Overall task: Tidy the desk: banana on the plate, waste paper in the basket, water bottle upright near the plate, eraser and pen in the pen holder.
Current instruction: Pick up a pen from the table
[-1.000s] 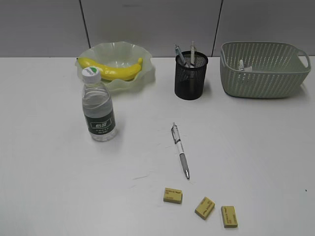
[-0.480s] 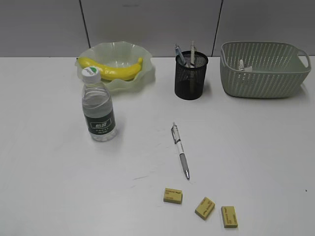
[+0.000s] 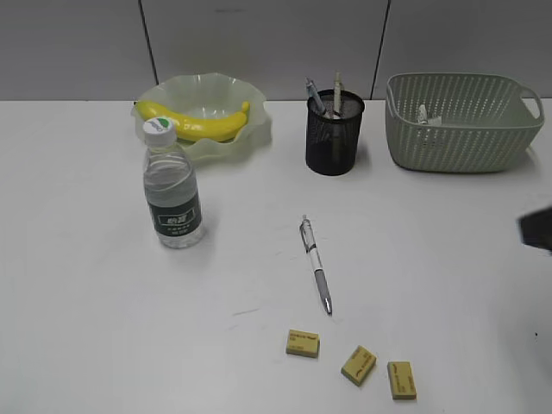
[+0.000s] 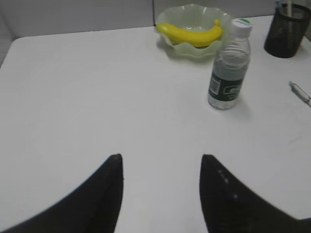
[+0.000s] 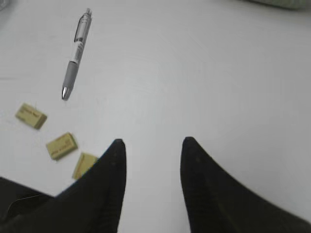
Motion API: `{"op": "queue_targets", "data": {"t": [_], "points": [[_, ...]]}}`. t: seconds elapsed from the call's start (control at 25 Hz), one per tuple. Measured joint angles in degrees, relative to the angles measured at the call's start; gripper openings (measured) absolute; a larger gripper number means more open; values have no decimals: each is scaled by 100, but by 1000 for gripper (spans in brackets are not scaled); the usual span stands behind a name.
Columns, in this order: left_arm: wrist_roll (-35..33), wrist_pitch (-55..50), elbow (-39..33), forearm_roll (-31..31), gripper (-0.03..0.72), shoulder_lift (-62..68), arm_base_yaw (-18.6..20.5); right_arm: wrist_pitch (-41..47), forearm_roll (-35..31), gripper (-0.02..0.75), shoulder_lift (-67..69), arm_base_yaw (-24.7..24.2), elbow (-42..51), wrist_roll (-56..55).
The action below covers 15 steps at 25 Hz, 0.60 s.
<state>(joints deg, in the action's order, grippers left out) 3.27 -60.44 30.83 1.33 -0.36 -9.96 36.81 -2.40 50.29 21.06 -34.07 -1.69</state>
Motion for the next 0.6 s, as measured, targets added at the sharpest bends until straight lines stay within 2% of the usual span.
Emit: {"op": "queue_targets", "data": {"t": [0.08,0.2,0.44,0.6], "points": [[0,0,0,-14,382,0,287,-391,-402,316,1218,0,-479,169],[0,0,0,-19,381,0,411,-385,-908,324,2998,170,-1412,662],[0,0,0,-32,381,0,434,1,-1018,345,5647,949,-3475,677],[0,0,0,-32,381,0,434,684,-634,388,6765,1192,-4658,74]]}}
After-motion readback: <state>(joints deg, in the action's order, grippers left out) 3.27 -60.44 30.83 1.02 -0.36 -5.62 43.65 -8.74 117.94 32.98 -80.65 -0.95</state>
